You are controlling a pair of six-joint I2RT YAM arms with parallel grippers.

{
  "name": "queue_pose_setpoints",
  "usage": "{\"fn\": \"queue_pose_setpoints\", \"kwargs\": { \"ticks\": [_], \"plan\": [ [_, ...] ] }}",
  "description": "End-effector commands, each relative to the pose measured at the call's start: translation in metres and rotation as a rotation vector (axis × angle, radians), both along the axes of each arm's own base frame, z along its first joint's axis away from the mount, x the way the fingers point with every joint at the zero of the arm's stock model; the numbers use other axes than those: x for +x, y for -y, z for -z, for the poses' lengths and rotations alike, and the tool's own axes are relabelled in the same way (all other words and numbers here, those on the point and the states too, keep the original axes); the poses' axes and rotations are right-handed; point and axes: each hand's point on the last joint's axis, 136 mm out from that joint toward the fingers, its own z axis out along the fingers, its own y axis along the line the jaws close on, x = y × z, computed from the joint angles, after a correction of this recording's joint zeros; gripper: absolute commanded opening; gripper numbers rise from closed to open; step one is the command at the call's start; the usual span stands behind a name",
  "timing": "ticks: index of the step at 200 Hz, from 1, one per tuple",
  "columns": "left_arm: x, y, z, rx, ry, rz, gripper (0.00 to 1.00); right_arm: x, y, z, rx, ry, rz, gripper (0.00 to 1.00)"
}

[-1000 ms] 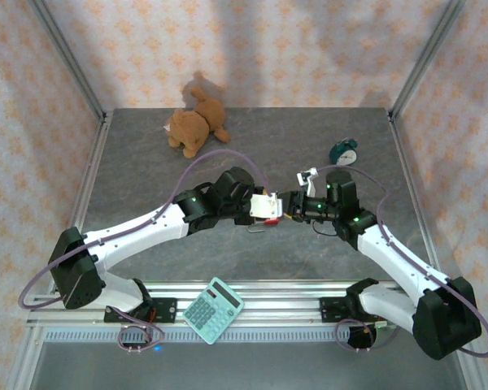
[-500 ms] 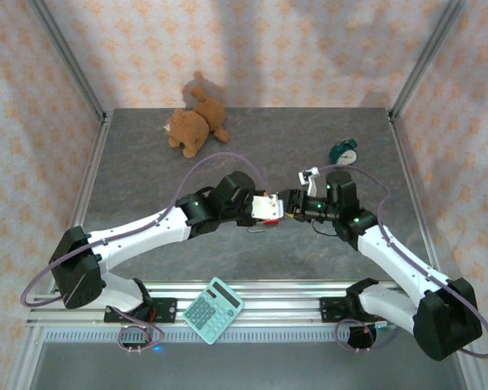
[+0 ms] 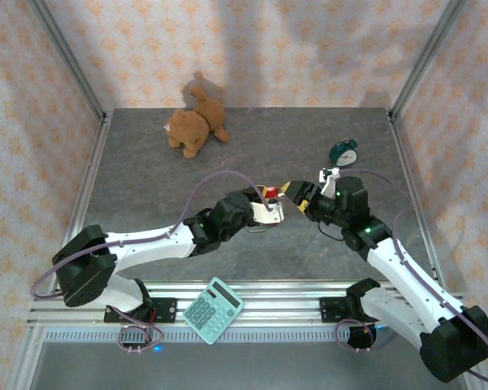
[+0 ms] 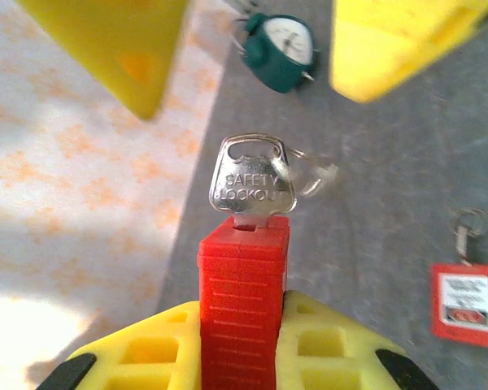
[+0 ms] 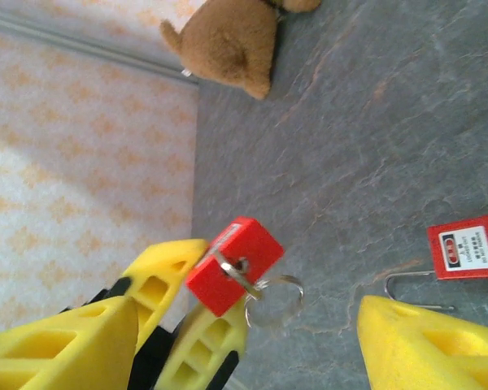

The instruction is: Unlock with the key

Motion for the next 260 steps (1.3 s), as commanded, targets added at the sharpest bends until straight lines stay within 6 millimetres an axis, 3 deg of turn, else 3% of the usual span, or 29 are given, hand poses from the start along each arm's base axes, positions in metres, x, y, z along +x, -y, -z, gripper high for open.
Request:
{"fn": "queue_pose_setpoints", "kwargs": {
  "ticks": [1,44,94,171,260],
  "plan": [
    [0.017,-0.005,-0.039,-0.035,0.24,-0.11,0.16,0.016,0.012,0.0,0.032,-0.005,0.13,0.7],
    [0.019,-0.003,-0.039,0.044,0.407,-0.147,0.15,0.031,0.008,0.0,0.101,-0.01,0.166,0.7],
    [0.012,0.008,-0.024,0.139,0.517,-0.14,0.12,0.038,-0.006,0.004,0.19,-0.004,0.123,0.67],
    [0.012,0.015,-0.009,0.204,0.542,-0.132,0.03,0.034,-0.012,-0.002,0.212,0.0,0.081,0.59],
    [0.011,0.024,-0.007,0.225,0.588,-0.145,0.02,0.033,-0.018,-0.001,0.243,-0.02,0.064,0.45]
  ]
}}
